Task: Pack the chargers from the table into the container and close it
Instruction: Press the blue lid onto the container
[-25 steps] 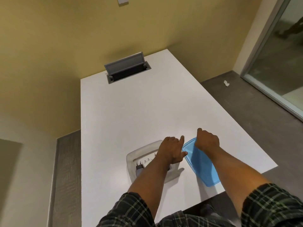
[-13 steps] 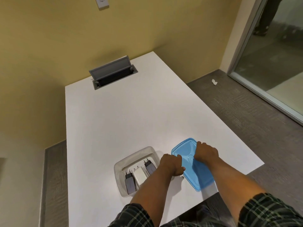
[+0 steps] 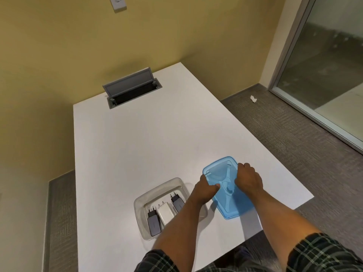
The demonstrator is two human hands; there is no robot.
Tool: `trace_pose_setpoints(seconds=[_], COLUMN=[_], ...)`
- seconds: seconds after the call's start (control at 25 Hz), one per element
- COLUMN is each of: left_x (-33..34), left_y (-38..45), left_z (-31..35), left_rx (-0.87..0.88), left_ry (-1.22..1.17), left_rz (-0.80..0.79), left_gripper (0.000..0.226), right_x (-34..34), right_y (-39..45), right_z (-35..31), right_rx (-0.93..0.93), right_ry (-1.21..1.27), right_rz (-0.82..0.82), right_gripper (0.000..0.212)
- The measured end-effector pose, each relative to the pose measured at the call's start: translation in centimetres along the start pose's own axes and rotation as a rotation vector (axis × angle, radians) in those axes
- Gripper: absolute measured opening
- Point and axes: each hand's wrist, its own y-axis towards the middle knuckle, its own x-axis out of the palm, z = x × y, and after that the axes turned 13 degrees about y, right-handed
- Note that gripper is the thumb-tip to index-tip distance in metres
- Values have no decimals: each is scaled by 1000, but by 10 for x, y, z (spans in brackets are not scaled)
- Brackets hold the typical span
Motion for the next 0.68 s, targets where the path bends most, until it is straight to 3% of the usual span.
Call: trace_pose_setpoints(seconds=[0.08,0.2,0.28,0.4,0.56,0.68], left_x=[-16,-51,-74,-106,-153,-179], left_y=[-6,-26,-29,-26,-35,-42], left_z=[9,30,31,22,6,-18], left_rx=[-29,-89,-123,-181,-234,-290], left_ry=[-24,-159,-290,-377,-641,-959], left_rz=[63,164,216,225,206,138], left_gripper=[55,25,34,56,65,64], right_x=[-5,-14,-18,-23,-24,-14], right_y=[1,7,10,13,6,-3], right_z=[-10,-33,-50,-80,-119,-137], right_rx=[-32,-34,-56,-191,-496,-876], right_ry=[94,341,529,685,656,395], right_rz=[55,152,193,254,270,265], right_gripper=[29,41,46,33,26,34])
